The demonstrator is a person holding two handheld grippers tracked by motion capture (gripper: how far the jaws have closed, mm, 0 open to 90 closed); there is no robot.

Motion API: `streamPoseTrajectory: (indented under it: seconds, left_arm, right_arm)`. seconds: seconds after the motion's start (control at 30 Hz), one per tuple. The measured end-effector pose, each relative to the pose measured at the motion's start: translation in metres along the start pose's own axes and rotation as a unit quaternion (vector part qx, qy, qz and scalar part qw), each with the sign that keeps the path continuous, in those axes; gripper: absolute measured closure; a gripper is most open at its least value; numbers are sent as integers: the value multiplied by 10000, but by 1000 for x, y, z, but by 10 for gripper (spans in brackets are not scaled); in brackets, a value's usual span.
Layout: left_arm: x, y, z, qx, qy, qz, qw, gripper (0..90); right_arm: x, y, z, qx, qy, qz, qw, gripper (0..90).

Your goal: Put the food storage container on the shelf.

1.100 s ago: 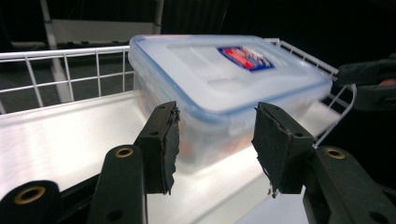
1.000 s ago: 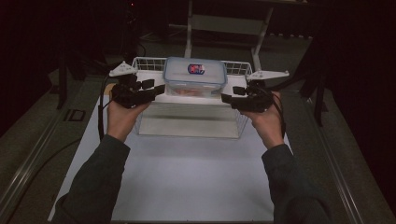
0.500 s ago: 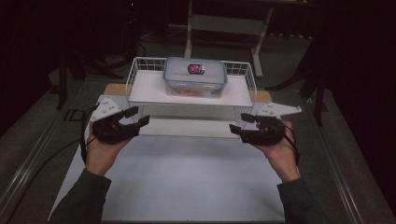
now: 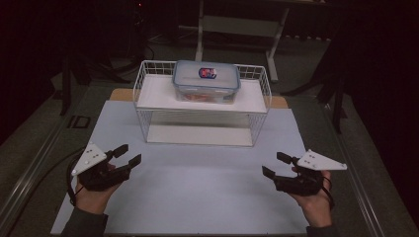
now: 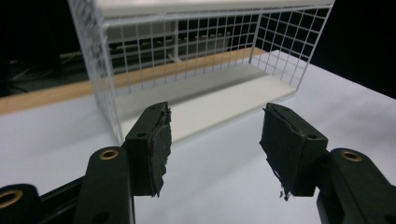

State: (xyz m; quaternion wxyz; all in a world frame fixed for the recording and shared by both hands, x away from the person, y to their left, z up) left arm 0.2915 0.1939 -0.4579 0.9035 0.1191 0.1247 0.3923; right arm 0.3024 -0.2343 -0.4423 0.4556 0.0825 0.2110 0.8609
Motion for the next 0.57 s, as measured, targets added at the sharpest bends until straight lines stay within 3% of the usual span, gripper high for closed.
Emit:
streamPoseTrajectory:
  seconds: [0.27, 0.57]
  left_arm:
    - [4, 19, -20, -37, -28, 289, 9996, 411]
    - [10, 28, -33, -218, 194, 279, 9992, 407]
  right_arm:
    - [-1, 22, -34, -29, 154, -245, 9996, 205]
    - [-8, 24, -50, -32, 131, -483, 9987, 190]
Point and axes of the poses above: each handheld gripper's, and its own axes: y roughly backward along the jaws, z roughly out of its top, x roughly to its left, the point moved 8 cm from there along -y, roughly forward along the jaws, and after that the axes turned 10 degrees about -z, right-handed, at the moved point
